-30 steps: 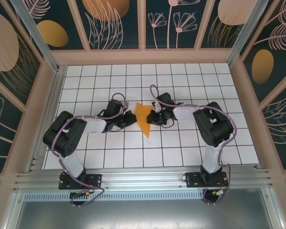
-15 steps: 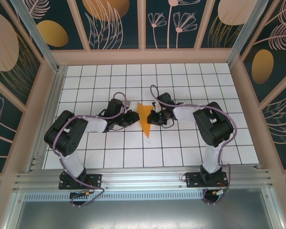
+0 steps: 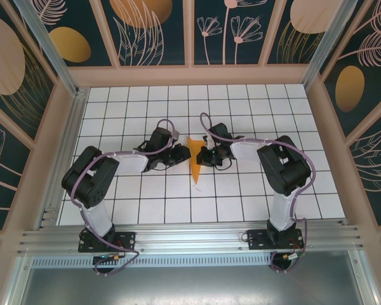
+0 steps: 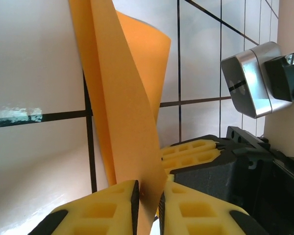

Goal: Fold a paper plane with a square sheet of paper (pick it up from the middle)
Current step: Fold the wing for the fifth time at the center of the table.

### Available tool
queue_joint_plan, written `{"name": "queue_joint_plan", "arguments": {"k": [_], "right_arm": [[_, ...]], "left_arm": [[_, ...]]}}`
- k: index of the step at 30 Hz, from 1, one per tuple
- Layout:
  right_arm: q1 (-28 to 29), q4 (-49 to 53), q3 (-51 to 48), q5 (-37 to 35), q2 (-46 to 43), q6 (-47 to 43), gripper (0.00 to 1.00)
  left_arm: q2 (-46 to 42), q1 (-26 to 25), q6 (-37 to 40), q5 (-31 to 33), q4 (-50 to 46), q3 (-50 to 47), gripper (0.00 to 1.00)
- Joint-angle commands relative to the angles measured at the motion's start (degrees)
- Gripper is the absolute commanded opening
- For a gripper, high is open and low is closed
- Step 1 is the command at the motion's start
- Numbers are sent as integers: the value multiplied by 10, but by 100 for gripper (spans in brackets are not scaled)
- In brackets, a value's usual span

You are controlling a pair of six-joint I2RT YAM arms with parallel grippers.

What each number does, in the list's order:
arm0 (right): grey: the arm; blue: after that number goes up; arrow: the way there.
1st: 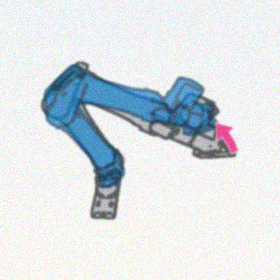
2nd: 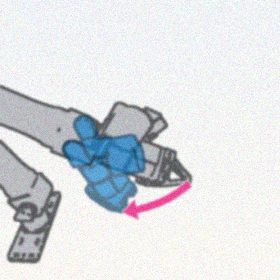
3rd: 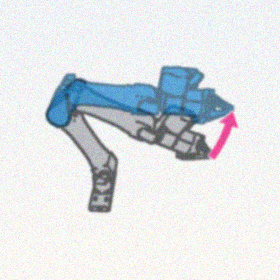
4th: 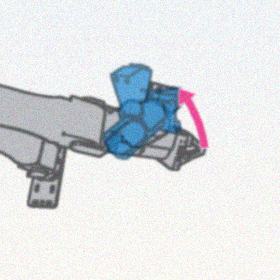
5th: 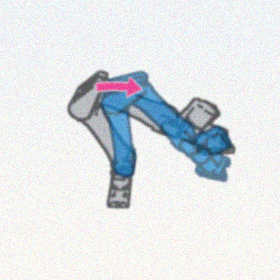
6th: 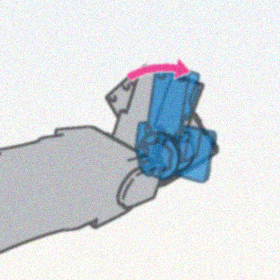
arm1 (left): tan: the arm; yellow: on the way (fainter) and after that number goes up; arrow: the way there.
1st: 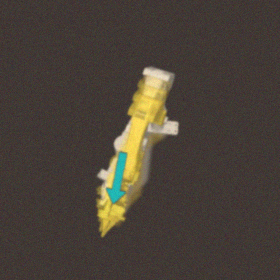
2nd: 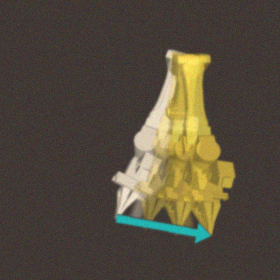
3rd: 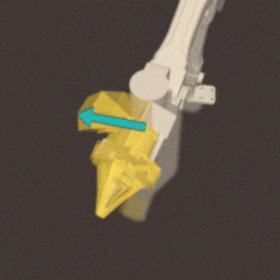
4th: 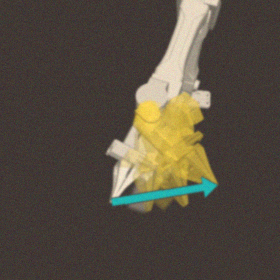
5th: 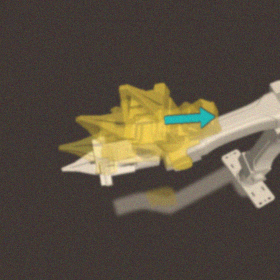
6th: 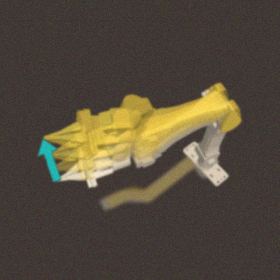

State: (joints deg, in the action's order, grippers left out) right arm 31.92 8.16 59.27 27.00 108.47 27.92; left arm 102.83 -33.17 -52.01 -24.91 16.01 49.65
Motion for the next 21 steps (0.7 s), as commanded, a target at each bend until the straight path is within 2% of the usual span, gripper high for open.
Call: {"name": "queue_joint_plan", "arguments": {"k": [1,5,21], "right_arm": [[-3,49,4,-33,27,9,11],[-3,49,5,-32,29,11,10],[-3,25,-8,-6,29,20,10]], "left_arm": [[6,-9,29,41,-56,25,21],[18,-22,46,77,-98,49,18],[54,-26,-36,46,-17,57,16]]}}
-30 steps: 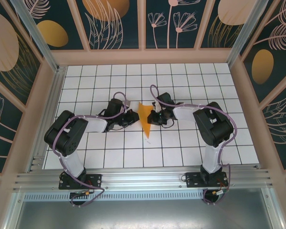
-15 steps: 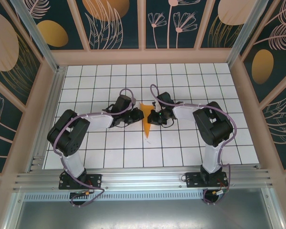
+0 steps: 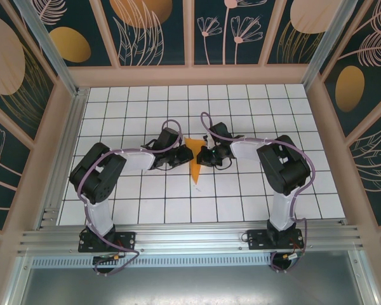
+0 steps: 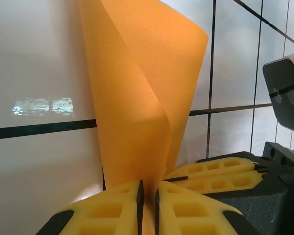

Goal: Fold a paper plane with a square sheet of paper (pick it up from the middle)
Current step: Fold the wing for the fifth time at the center of the table.

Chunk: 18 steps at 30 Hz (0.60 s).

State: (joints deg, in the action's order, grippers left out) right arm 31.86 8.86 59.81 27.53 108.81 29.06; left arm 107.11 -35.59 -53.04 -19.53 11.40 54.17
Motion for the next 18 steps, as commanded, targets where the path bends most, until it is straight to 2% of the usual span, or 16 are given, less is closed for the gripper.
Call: {"name": "queue_joint_plan", "arguments": {"k": [1,10,11,18], "right_arm": [[-2,16,-14,-9,26,9,10],[-2,5,-23,0,27,13,10],[-17,4,-24,1,27,14,10],[-25,-12,-38,11,21,19,10]], "left_arm": [[12,-2,-33,-10,39,12,15],[28,-3,-95,-35,112,4,19],[29,-3,-99,-37,118,2,21],[38,-3,-100,-47,132,-2,23]]}}
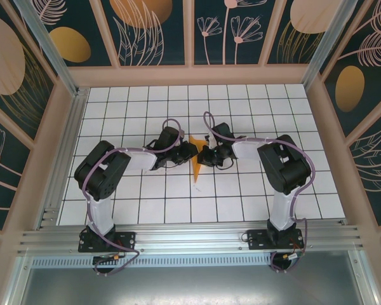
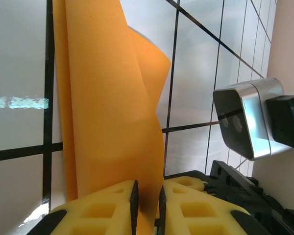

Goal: Fold a paper plane with a square sheet of paper (pick it up from the middle)
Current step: Fold the wing for the fifth time at the center of the table.

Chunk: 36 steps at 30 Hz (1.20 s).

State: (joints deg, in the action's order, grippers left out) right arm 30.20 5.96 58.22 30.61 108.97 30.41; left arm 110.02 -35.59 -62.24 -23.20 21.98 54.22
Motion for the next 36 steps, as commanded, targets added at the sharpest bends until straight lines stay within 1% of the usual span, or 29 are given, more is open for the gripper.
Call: {"name": "queue_joint_plan", "arguments": {"k": [1,4,7,11,14,21,24,27,30,34,36], "right_arm": [[-10,13,-24,-17,17,6,10],[-13,1,-31,-7,13,7,10],[-14,-5,-35,-4,9,9,11],[-17,-14,-41,-1,0,15,6],[-18,-24,-47,0,-6,22,5],[-26,-54,-67,12,-22,31,3],[-29,-68,-75,20,-28,31,5],[-29,-77,-79,22,-30,29,7],[-30,-76,-80,19,-26,27,6],[-29,-71,-78,16,-21,26,4],[-29,-69,-76,13,-20,26,4]], "left_arm": [[9,-3,-7,-8,24,-3,24],[11,-4,-4,-8,24,-3,30],[11,-3,-3,-5,23,-3,31],[12,-3,-10,0,32,-5,22],[13,-3,-16,9,38,-8,20],[26,-3,-27,6,59,-14,18],[30,-3,-29,5,59,-14,21],[34,-3,-34,-1,65,-14,26],[38,-3,-45,-10,80,-16,31],[43,-4,-56,-17,92,-10,33],[47,-3,-57,-16,92,-5,36]]}}
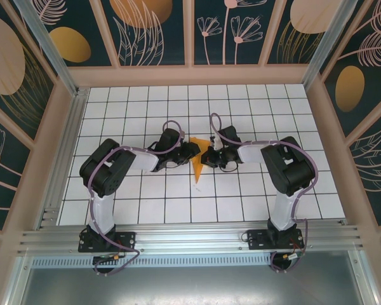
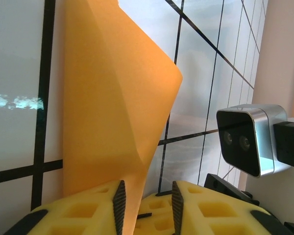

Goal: Fold a paper plane with a square sheet of paper (pick it up from the middle)
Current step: Fold the wing for the fifth time at the center of the table.

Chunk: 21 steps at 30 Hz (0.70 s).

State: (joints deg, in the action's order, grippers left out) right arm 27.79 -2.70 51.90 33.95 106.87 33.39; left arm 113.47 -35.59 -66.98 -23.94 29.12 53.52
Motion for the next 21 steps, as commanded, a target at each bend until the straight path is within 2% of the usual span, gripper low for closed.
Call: {"name": "queue_joint_plan", "arguments": {"k": [1,6,11,18,21], "right_arm": [[-5,20,-12,-23,1,-4,3],[-7,9,-15,-17,-4,-5,6],[-13,-39,-27,5,-32,24,13],[-26,-65,-32,-30,-82,65,18],[-27,-51,-15,-33,-75,66,21]], "left_arm": [[15,-4,-11,-11,22,3,39],[16,-4,-10,-4,12,3,40],[11,-4,-9,6,2,1,29],[10,-4,-1,11,-8,-1,15],[12,-3,-1,9,-6,1,10]]}}
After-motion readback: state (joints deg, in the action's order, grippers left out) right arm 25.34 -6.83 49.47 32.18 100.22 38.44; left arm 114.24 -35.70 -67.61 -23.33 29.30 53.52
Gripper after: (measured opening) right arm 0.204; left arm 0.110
